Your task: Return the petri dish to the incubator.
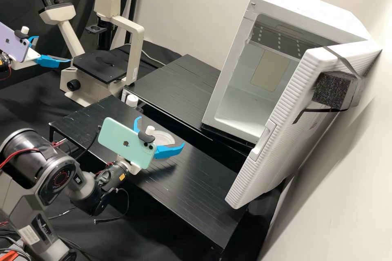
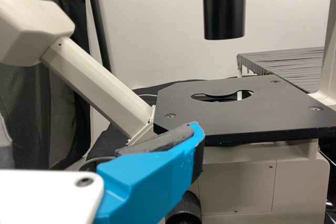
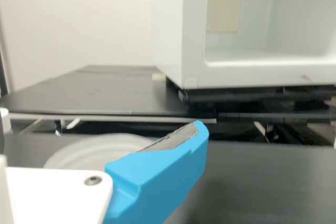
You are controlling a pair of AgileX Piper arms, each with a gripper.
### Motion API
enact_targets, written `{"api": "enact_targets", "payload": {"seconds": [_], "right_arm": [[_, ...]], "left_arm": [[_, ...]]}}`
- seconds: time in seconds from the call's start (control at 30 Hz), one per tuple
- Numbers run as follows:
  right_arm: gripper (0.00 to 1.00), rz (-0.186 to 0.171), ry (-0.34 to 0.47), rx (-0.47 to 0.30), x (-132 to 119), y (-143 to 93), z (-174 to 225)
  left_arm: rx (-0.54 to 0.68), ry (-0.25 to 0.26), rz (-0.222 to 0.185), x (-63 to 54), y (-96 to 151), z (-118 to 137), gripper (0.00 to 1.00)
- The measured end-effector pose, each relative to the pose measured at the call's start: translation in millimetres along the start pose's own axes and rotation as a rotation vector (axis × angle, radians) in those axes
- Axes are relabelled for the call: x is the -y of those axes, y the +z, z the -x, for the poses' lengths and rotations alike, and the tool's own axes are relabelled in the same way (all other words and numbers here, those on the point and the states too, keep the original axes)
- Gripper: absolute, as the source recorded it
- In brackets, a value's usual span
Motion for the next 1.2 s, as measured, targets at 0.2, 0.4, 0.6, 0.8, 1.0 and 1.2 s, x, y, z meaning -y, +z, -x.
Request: {"api": "enact_targets", "payload": {"seconds": [0.2,0.4,0.6,0.8,1.0,1.2], "right_arm": [[1.0,0.008,-0.024,0.045,3.1,10.6,3.4],[1.0,0.004,-0.041,0.063,7.1,15.1,3.1],[1.0,0.007,-0.081,0.056,14.9,14.0,1.9],[0.0,0.008,-0.087,0.046,18.5,13.9,0.7],[0.0,0.029,-0.081,0.042,19.3,14.0,0.1],[0.0,0.028,-0.08,0.04,19.7,14.5,-0.2]], "left_arm": [[0.0,0.0,0.0,0.0,0.0,0.0,1.0],[0.0,0.0,0.0,0.0,0.0,0.0,1.0],[0.0,0.0,0.0,0.0,0.0,0.0,1.0],[0.0,0.0,0.0,0.0,0.0,0.0,1.0],[0.0,0.0,0.0,0.0,0.0,0.0,1.0],[0.0,0.0,0.0,0.0,0.0,0.0,1.0]]}}
